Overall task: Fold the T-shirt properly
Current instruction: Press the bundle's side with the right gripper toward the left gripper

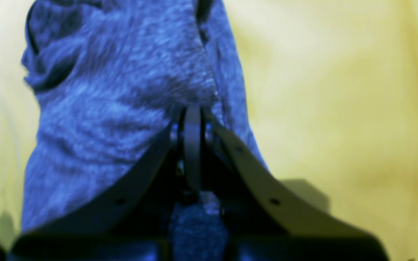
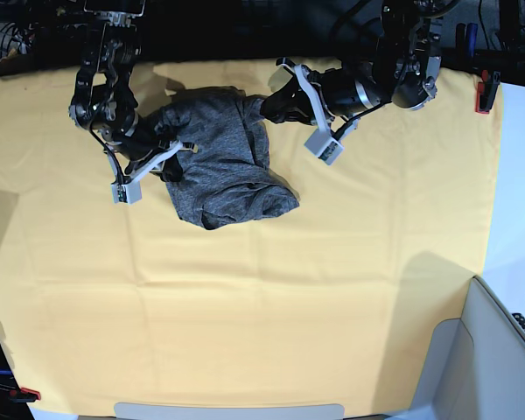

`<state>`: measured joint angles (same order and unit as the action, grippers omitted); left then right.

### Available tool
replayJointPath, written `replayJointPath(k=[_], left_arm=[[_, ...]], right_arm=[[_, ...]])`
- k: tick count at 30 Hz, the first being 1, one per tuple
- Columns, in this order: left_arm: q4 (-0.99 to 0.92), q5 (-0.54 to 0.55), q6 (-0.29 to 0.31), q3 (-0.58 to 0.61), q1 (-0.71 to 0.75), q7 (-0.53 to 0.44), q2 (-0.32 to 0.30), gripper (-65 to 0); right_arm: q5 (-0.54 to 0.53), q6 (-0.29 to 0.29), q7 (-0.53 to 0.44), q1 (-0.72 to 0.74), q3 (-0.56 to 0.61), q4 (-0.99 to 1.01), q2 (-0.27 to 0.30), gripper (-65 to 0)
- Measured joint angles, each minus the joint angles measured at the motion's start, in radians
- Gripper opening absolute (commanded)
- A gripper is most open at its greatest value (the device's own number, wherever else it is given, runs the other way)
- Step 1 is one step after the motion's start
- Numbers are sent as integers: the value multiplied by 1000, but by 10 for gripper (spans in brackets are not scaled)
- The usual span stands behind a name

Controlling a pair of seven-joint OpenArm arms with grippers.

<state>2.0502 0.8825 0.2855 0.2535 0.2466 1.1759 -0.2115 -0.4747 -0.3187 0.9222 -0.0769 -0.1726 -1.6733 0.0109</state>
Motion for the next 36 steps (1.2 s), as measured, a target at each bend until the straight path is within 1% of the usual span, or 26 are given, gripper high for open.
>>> replayJointPath(k=[3, 5, 6, 9, 12, 17, 19, 22, 24, 26, 28, 31, 36], left_arm=[[0, -2, 0, 36, 0, 1, -1, -645], [0, 2, 3, 43, 0, 1, 1, -645], [0, 2, 3, 43, 1, -1, 1, -645], [0, -6, 2, 40, 3, -2, -2, -645], [0, -4, 0, 39, 2, -3, -2, -645], [0, -5, -1, 39, 0, -3, 2, -645], [0, -4, -1, 39, -2, -5, 1, -645], [0, -4, -1, 39, 0, -2, -2, -645], [0, -6, -1, 39, 0, -2, -2, -645], [0, -5, -1, 39, 0, -2, -1, -645], [0, -7, -1, 39, 0, -2, -2, -645], [-2, -5, -1, 39, -1, -3, -12, -645], [-4, -5, -1, 40, 0, -3, -13, -645]], right_arm=[[61, -6, -49, 46, 2, 53, -1, -650], [131, 1, -76, 58, 2, 63, -1, -650], [149, 13, -85, 58, 1, 63, -1, -650], [155, 89, -120, 40, -1, 43, -20, -650], [150, 111, -134, -14, 3, -36, -33, -650], [159, 122, -137, -116, 1, -217, -30, -650], [155, 117, -137, -157, -13, -286, -28, -650], [140, 111, -142, -195, -105, -341, -31, -650], [166, 123, -142, -198, -192, -331, -30, -650], [212, 128, -148, -197, -248, -289, -27, -650], [253, 132, -138, -194, -253, -238, -29, -650], [251, 111, -135, -164, -236, -184, -42, -650], [256, 114, -145, -128, -231, -134, -36, -650]])
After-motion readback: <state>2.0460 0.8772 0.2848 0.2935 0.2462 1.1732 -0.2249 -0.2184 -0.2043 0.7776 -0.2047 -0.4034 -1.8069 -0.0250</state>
